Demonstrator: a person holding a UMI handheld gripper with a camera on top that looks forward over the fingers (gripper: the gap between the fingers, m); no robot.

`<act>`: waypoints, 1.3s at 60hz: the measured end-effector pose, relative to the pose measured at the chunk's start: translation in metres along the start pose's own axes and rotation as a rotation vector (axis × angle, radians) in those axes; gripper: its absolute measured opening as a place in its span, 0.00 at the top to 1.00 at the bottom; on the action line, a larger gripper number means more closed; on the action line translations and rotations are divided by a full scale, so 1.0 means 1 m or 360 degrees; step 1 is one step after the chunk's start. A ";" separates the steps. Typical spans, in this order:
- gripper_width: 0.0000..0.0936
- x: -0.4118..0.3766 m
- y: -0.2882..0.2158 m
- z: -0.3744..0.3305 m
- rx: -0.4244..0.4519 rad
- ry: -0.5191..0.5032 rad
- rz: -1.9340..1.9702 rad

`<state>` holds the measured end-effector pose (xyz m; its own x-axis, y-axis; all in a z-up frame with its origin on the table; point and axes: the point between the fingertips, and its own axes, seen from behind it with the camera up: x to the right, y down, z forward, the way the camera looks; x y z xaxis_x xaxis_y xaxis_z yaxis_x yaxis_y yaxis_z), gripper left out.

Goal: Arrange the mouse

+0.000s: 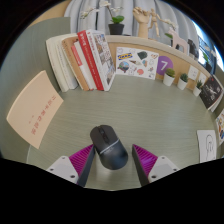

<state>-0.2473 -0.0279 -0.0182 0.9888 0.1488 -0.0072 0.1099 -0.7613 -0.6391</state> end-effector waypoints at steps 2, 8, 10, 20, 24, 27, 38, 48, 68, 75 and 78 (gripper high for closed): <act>0.24 0.002 -0.003 0.004 -0.0005 0.0003 0.0003; 0.35 0.009 -0.016 0.014 -0.0013 0.0017 0.0026; 0.40 0.012 -0.020 0.018 -0.0012 0.0030 0.0037; 0.50 0.028 -0.039 0.031 -0.0016 0.0054 0.0140; 0.53 0.031 -0.043 0.034 -0.0005 0.0049 0.0176; 0.56 0.034 -0.047 0.036 0.0018 0.0052 0.0182; 0.66 0.040 -0.057 0.041 0.0063 0.0007 0.0144; 0.66 0.087 -0.098 -0.007 0.0224 -0.0022 0.0125; 0.66 0.278 -0.156 -0.163 0.0608 0.0109 -0.0079; 0.66 0.347 -0.118 -0.171 0.0542 0.0152 -0.0033; 0.66 0.373 -0.093 -0.165 0.0465 0.0185 -0.0026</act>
<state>0.1276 -0.0059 0.1653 0.9939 0.0738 0.0821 0.1091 -0.5431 -0.8326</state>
